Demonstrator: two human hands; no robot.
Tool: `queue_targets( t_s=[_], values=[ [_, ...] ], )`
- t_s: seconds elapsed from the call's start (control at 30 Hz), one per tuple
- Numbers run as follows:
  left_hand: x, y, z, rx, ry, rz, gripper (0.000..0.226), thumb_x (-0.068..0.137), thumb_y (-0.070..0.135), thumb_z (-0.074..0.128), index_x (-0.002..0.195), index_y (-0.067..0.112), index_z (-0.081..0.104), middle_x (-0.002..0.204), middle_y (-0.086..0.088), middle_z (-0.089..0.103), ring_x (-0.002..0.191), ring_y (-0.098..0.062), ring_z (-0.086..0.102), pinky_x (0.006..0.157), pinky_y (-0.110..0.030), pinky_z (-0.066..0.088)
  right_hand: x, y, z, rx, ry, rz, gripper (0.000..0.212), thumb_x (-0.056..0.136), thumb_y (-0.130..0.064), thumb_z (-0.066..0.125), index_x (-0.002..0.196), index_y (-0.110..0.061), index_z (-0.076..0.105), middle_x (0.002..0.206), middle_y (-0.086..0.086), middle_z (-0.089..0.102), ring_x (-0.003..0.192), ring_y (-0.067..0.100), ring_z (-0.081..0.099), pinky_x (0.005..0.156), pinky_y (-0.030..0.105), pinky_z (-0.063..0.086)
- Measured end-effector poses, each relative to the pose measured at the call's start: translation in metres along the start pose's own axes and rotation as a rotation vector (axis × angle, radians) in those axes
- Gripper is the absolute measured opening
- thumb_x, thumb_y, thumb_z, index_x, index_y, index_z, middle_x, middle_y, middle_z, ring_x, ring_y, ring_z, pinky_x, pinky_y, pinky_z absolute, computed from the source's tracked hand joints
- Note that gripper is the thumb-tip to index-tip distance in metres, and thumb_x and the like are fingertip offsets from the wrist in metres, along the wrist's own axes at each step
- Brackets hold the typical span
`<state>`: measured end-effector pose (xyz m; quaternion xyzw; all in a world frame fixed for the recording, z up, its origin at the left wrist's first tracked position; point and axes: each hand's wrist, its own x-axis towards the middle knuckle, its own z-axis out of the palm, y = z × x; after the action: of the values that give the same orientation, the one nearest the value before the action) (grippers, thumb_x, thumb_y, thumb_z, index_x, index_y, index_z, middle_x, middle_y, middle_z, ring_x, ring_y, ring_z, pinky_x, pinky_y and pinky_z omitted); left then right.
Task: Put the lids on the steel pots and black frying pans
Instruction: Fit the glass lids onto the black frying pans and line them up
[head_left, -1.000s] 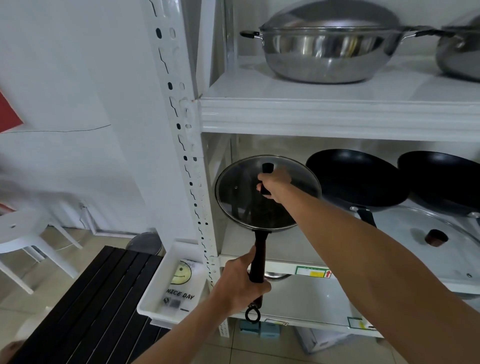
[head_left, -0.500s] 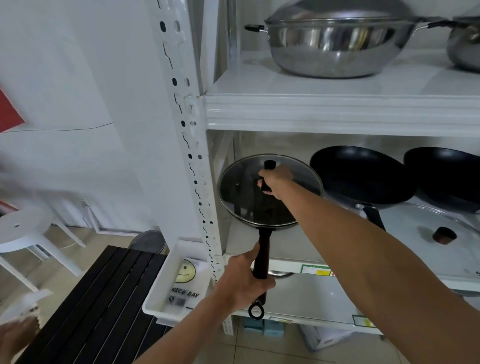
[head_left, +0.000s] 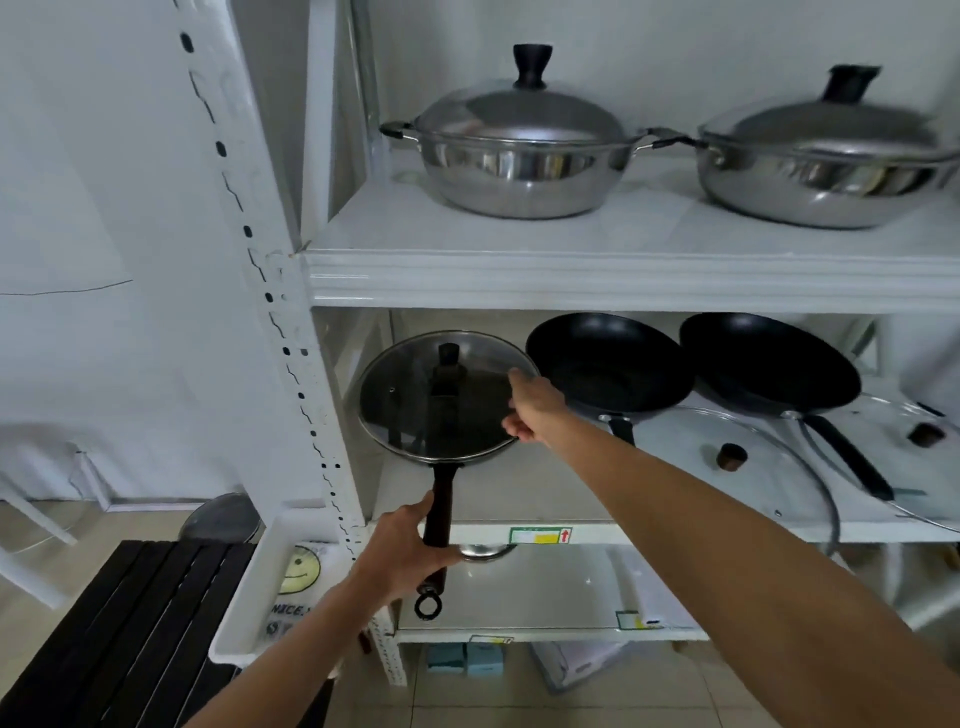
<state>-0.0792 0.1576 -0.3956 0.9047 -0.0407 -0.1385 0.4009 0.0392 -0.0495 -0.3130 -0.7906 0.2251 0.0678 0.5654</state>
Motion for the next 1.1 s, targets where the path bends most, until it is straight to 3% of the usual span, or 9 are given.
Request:
queue_targets(
  t_s=[0.07,0.17,0.23,0.37,0.63,0.77,0.83,0.93,1.1],
  values=[
    [-0.002,0.003,0.001,0.033,0.018,-0.008,0.1,0.066,0.044,0.082,0.152,0.034,0.033,0.12,-0.007,0.067,0.089,-0.021,0.072,0.077,-0.035,0.063,-0.015,0.013,-0.037,-0.078,0.052,-0.047,0.055,0.103,-0.046,0.034,0.103,0.001,0.063,0.067,0.017,0.066,0.035,0.017,0.054,0.038,0.02,0.044],
    [-0.01,0.011,0.003,0.054,0.034,-0.071,0.093,0.076,0.036,0.081,0.155,0.03,0.031,0.141,-0.007,0.058,0.103,-0.022,0.066,0.087,-0.026,0.05,-0.039,0.044,-0.092,-0.113,0.117,-0.084,0.051,0.102,-0.039,0.039,0.098,0.004,0.066,0.069,0.018,0.069,0.039,0.018,0.055,0.045,0.023,0.046],
    [-0.02,0.019,0.007,0.132,0.083,-0.14,0.092,0.08,0.037,0.079,0.156,0.019,0.029,0.148,-0.011,0.051,0.121,-0.03,0.06,0.097,-0.034,0.05,-0.058,0.07,-0.128,-0.08,0.14,-0.064,0.039,0.1,-0.032,0.043,0.094,0.0,0.065,0.067,0.013,0.066,0.036,0.015,0.053,0.042,0.023,0.042],
    [-0.045,0.055,0.028,0.397,0.348,-0.008,0.07,0.082,0.044,0.073,0.14,0.015,0.049,0.137,-0.011,0.059,0.124,-0.031,0.054,0.104,-0.047,0.045,-0.096,0.124,-0.198,-0.121,0.133,-0.004,0.026,0.099,-0.023,0.047,0.088,-0.003,0.058,0.073,0.013,0.064,0.041,0.015,0.054,0.041,0.021,0.04],
    [-0.034,0.176,0.138,-0.014,0.106,-0.037,0.067,0.09,0.05,0.063,0.145,0.016,0.046,0.148,-0.007,0.05,0.131,-0.029,0.051,0.107,-0.033,0.042,-0.088,0.163,-0.271,-0.405,0.163,-0.01,0.028,0.088,-0.027,0.045,0.106,-0.008,0.055,0.082,0.015,0.071,0.052,0.021,0.063,0.05,0.026,0.046],
    [0.033,0.205,0.182,-0.166,0.052,-0.102,0.068,0.086,0.066,0.054,0.127,0.011,0.055,0.119,-0.011,0.066,0.107,-0.03,0.064,0.085,-0.038,0.052,-0.031,0.163,-0.262,-0.527,0.191,0.0,0.039,0.083,-0.03,0.048,0.114,-0.008,0.053,0.104,0.013,0.068,0.082,0.028,0.068,0.079,0.038,0.058],
    [0.073,0.212,0.194,-0.292,0.078,-0.138,0.059,0.088,0.06,0.053,0.116,0.008,0.057,0.104,-0.015,0.069,0.087,-0.029,0.071,0.076,-0.039,0.057,0.004,0.164,-0.258,-0.609,0.237,0.046,0.063,0.091,-0.036,0.049,0.146,-0.01,0.032,0.126,0.012,0.06,0.108,0.032,0.063,0.091,0.039,0.051],
    [0.116,0.216,0.2,-0.567,0.021,-0.262,0.036,0.095,0.041,0.054,0.104,0.007,0.055,0.087,-0.017,0.072,0.059,-0.025,0.068,0.055,-0.033,0.058,0.045,0.169,-0.257,-0.724,0.284,0.062,0.078,0.097,-0.042,0.044,0.158,-0.014,0.004,0.14,0.015,0.051,0.121,0.033,0.055,0.095,0.042,0.046],
    [0.143,0.208,0.214,-0.716,-0.116,-0.283,0.035,0.101,0.031,0.043,0.075,0.009,0.046,0.048,-0.004,0.045,0.037,-0.018,0.039,0.045,-0.027,0.034,0.087,0.187,-0.267,-0.838,0.247,0.023,0.056,0.1,-0.043,0.041,0.149,-0.02,0.028,0.133,0.016,0.056,0.118,0.036,0.055,0.089,0.043,0.047]
  ],
)
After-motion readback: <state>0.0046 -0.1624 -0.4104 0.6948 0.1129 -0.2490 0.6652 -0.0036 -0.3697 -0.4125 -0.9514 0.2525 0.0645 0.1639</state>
